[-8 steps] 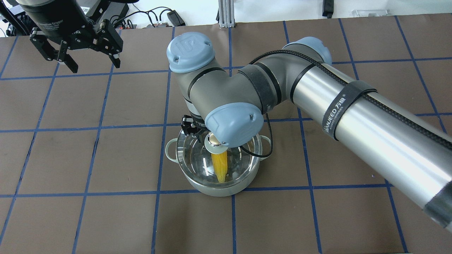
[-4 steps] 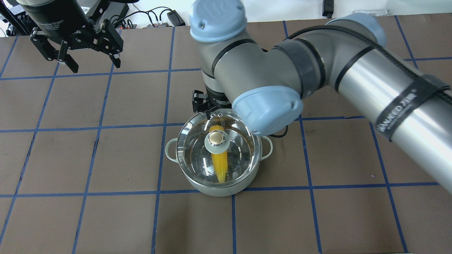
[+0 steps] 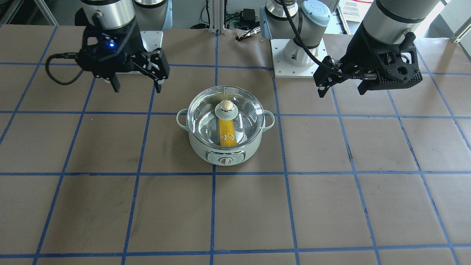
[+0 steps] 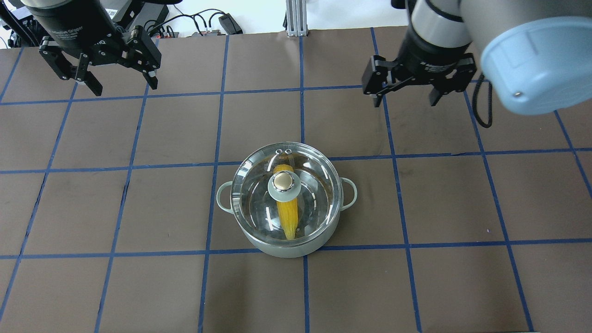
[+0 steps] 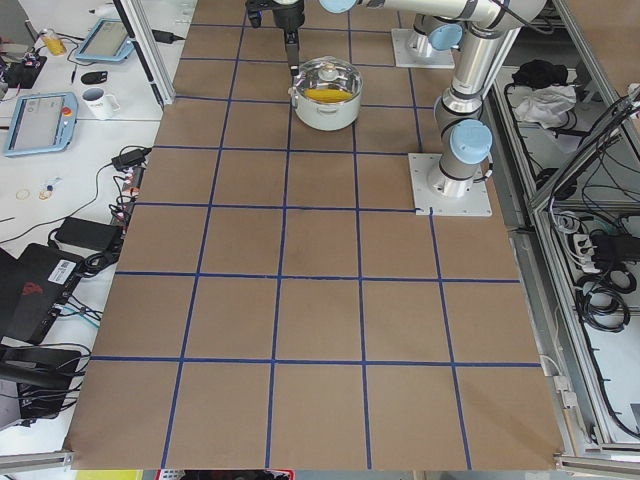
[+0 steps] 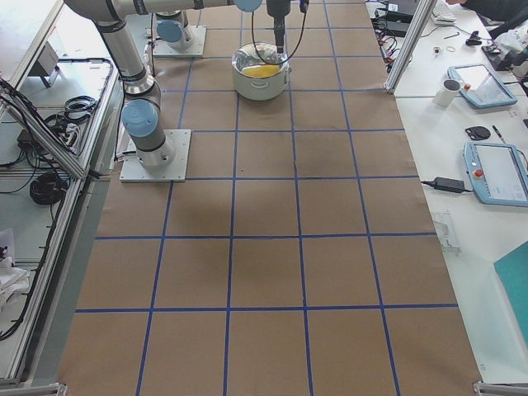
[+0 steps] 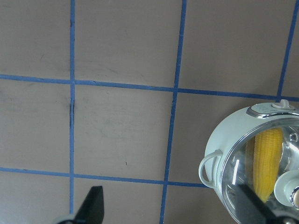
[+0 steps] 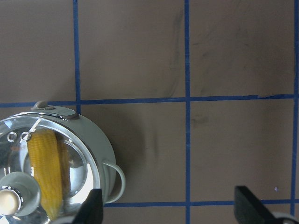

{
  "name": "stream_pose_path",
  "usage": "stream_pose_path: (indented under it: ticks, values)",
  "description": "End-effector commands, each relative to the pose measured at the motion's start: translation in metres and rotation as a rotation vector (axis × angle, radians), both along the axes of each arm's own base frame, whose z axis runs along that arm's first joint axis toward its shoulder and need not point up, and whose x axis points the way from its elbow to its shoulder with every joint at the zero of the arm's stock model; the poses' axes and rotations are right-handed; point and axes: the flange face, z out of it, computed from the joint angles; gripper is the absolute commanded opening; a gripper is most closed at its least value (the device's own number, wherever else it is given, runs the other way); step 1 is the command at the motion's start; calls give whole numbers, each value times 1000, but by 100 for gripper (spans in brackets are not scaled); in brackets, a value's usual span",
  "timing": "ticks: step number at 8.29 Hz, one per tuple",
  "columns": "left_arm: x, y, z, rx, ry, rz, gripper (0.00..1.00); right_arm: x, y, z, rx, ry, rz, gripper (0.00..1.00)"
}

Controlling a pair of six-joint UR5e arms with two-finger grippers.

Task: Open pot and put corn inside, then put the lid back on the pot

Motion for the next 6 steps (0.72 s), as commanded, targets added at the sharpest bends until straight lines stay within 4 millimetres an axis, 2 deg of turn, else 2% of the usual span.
stream_pose_path:
  ticks: [1,6]
  values:
    - [0,0,0,0,-1,0,100,-48,4,9,41,15,69,100]
    - [0,0,0,0,-1,0,100,-45,9,5,76,15,76,100]
